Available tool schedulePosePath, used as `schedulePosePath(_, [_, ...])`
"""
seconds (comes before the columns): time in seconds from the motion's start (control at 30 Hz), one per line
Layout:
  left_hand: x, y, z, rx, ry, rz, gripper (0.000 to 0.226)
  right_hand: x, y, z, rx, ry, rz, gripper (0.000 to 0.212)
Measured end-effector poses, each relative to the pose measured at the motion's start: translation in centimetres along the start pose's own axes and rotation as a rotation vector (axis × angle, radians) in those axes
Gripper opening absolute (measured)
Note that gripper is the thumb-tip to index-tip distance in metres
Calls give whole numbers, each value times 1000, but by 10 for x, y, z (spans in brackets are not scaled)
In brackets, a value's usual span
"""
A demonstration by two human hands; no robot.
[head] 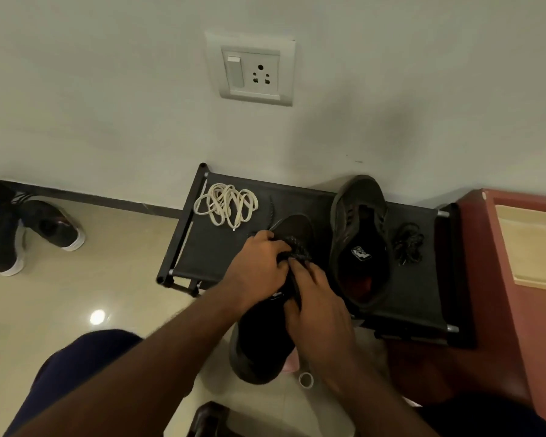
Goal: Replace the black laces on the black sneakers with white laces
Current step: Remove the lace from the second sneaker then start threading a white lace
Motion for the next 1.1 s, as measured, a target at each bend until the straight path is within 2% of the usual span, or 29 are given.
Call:
schedulePosePath(0.2, [-10,-12,-3,120,241,121,16,1,-8,-9,88,-92,86,68])
schedulePosePath(0.3, [-28,-8,4,141,354,259,16,-1,-10,-11,98,-105,128,71])
schedulePosePath(0.43, [-50,0,13,140,602,202,18,-1,-10,-10,108,-167,168,75])
schedulePosePath(0.5, [-58,10,13,208,651,211,22,2,-10,-7,102,-187,220,78])
schedulePosePath(0.53, [-57,18,10,284,598,250,27,3,-11,-7,86,-183,244,76])
schedulePosePath(0.57, [-51,29,5,374,475,250,37,3,-12,-5,55,-166,254,70])
schedulePosePath(0.67, [-15,58,5,519,-109,108,82,9,-11,-4,18,-106,234,45])
schedulePosePath(0.7, [-9,60,7,525,-211,107,89,12,-9,-4,9,-83,218,43])
schedulePosePath(0.77, [-11,58,11,529,-190,149,91,13,-10,-4,-20,-47,209,43])
schedulePosePath(0.87, [-32,39,12,425,109,195,68,9,-12,-2,-38,-25,201,65])
schedulePosePath(0.93, [-41,15,10,268,255,144,51,7,-8,-3,-10,-21,203,80])
schedulePosePath(1.0, [-35,-3,6,136,156,47,44,8,-5,-4,26,-31,199,87])
schedulePosePath(1.07, [-22,-11,8,95,10,10,44,9,-5,-7,43,-52,192,89])
schedulePosePath(1.1, [-19,-11,11,100,-1,11,43,8,-6,-9,42,-52,190,89])
Point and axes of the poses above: each hand's wrist, its own z-axis away from the middle knuckle, its own x-axis out of the palm, y = z × x, the point moved 6 cm from there along -z, towards the middle knuckle, and after that the axes turned 12 degrees about -y, right-handed, at the moved point
